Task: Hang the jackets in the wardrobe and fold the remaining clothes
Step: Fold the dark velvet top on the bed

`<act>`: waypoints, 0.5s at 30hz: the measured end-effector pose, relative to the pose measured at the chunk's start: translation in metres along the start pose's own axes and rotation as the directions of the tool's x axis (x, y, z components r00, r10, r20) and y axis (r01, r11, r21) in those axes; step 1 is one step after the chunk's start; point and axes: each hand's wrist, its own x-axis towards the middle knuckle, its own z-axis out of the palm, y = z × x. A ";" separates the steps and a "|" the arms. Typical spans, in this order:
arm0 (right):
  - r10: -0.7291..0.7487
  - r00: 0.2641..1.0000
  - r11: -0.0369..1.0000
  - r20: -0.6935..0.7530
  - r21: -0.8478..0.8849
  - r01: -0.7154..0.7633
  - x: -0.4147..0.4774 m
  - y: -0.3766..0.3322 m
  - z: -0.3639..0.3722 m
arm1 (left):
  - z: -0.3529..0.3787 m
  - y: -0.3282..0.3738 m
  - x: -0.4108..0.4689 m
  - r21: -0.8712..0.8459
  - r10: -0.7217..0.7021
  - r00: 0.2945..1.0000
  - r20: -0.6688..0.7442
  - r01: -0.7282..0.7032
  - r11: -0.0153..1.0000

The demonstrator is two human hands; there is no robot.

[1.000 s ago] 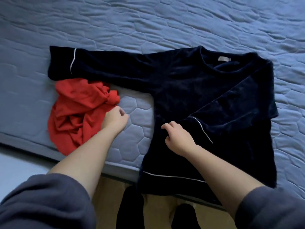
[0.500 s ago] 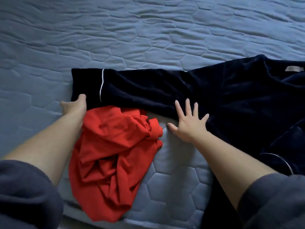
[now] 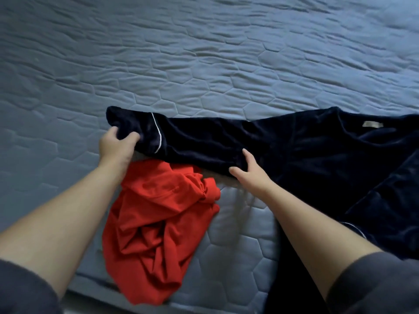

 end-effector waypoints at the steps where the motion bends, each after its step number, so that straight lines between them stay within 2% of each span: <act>1: 0.039 0.999 0.980 0.001 0.197 -0.039 -0.006 -0.008 -0.006 | 0.006 0.015 -0.014 -0.052 0.050 0.998 0.047 -0.048 0.998; 2: 0.089 0.995 0.924 0.036 0.371 -0.096 -0.012 -0.018 -0.012 | 0.013 0.030 -0.031 -0.096 0.104 0.990 0.094 -0.095 0.991; 4: 0.137 0.973 0.740 0.187 0.634 -0.226 -0.025 -0.034 -0.029 | 0.029 0.056 -0.072 -0.122 0.210 0.955 0.208 -0.188 0.975; 6: 0.054 0.944 0.543 0.325 0.784 -0.301 -0.039 -0.045 -0.051 | 0.049 0.076 -0.119 -0.101 0.300 0.877 0.376 -0.283 0.954; 8: -0.092 0.917 0.430 0.387 0.846 -0.314 -0.058 -0.049 -0.076 | 0.067 0.089 -0.169 -0.079 0.398 0.740 0.542 -0.427 0.901; 10: -0.112 0.923 0.413 0.368 0.862 -0.294 -0.076 -0.039 -0.098 | 0.085 0.093 -0.212 -0.077 0.475 0.584 0.658 -0.575 0.815; 11: -0.062 0.944 0.450 0.323 0.854 -0.263 -0.084 -0.030 -0.109 | 0.093 0.095 -0.231 -0.106 0.495 0.518 0.697 -0.609 0.786; 12: 0.023 0.969 0.503 0.248 0.834 -0.225 -0.090 -0.018 -0.121 | 0.100 0.095 -0.247 -0.137 0.506 0.487 0.712 -0.611 0.780; 13: 0.116 0.982 0.545 0.151 0.816 -0.190 -0.096 -0.003 -0.133 | 0.108 0.094 -0.260 -0.153 0.523 0.499 0.691 -0.606 0.781; 14: 0.192 0.980 0.561 0.061 0.812 -0.160 -0.102 0.011 -0.146 | 0.117 0.092 -0.272 -0.138 0.534 0.561 0.632 -0.596 0.791; 15: 0.239 0.971 0.569 0.002 0.810 -0.142 -0.109 0.024 -0.159 | 0.129 0.087 -0.282 -0.080 0.500 0.666 0.553 -0.555 0.828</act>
